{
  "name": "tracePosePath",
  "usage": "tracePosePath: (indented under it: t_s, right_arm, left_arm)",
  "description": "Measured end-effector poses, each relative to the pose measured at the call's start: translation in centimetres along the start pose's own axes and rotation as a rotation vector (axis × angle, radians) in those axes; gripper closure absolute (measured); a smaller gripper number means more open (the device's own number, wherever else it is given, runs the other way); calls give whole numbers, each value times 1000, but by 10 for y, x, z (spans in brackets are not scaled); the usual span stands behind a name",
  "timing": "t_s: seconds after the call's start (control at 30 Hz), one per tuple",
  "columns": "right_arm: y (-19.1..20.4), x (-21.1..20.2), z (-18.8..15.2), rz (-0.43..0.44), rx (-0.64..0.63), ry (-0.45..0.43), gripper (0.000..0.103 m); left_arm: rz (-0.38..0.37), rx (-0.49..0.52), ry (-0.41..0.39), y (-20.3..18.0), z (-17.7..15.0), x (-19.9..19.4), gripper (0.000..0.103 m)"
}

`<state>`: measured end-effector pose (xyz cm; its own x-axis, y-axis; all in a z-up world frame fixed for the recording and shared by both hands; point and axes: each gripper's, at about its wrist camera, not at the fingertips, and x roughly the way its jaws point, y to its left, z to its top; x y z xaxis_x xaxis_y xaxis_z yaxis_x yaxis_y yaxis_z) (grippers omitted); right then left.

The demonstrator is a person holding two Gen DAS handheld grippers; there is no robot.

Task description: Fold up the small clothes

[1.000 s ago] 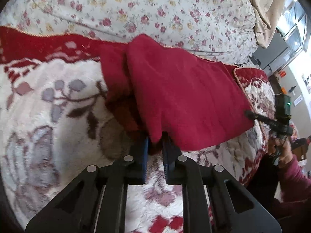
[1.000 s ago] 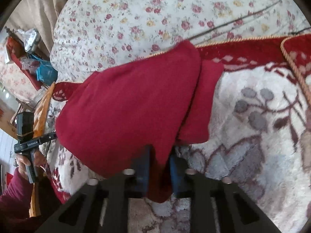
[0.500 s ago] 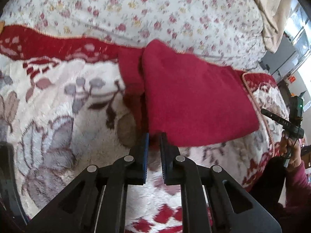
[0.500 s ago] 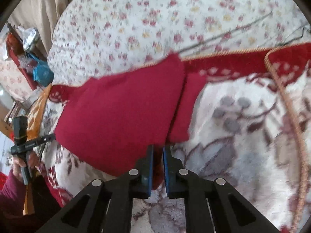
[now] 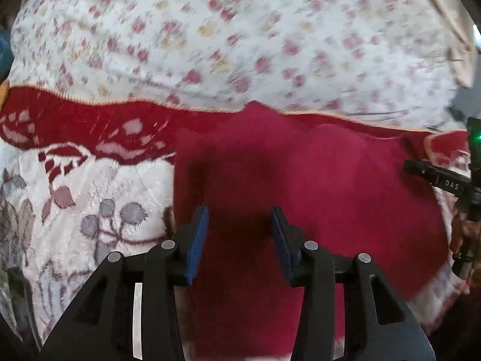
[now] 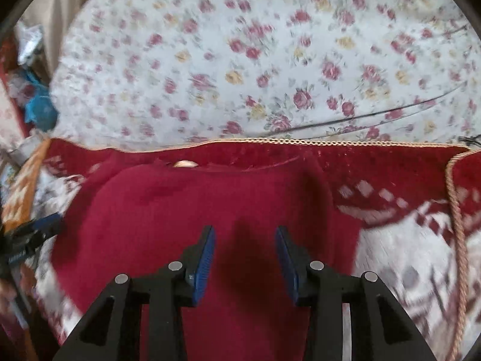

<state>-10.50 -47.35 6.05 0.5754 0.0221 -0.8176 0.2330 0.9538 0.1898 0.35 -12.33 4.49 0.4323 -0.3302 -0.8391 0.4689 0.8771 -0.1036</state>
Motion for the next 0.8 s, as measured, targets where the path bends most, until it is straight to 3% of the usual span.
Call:
tracePosePath:
  t_s: [0.03,0.13,0.27,0.3,0.37,0.5,0.63,0.8]
  right_arm:
    - [-3,17,4,-28,4,15,64]
    - [-6,49,11,-108,-15,44,63]
    - [6,43,27,-191,-29,46,64]
    - [13,35,29,-181,-28,21,64]
    - [38,23,34,-69,-38,-11,64]
    - [110,33,41,86,-169,18,63]
    - [168,58,48,133,-275,31,63]
    - [192,94,61,182,-221,120,63]
  left_arm:
    - [10,-13,14,4,0,9,56]
    - [-26,-63,-5,15,-3,12,54]
    - [-11,-52,-12,13,-7,2,54]
    - [-8,-50,-14,13,-8,-1,54]
    - [2,-53,-25,14,-12,-10,54]
    - [22,-59,-39,12,-18,-19,54]
    - [23,-53,-56,13,-22,-19,53]
    - [-4,-81,-63,21,-23,-14,47]
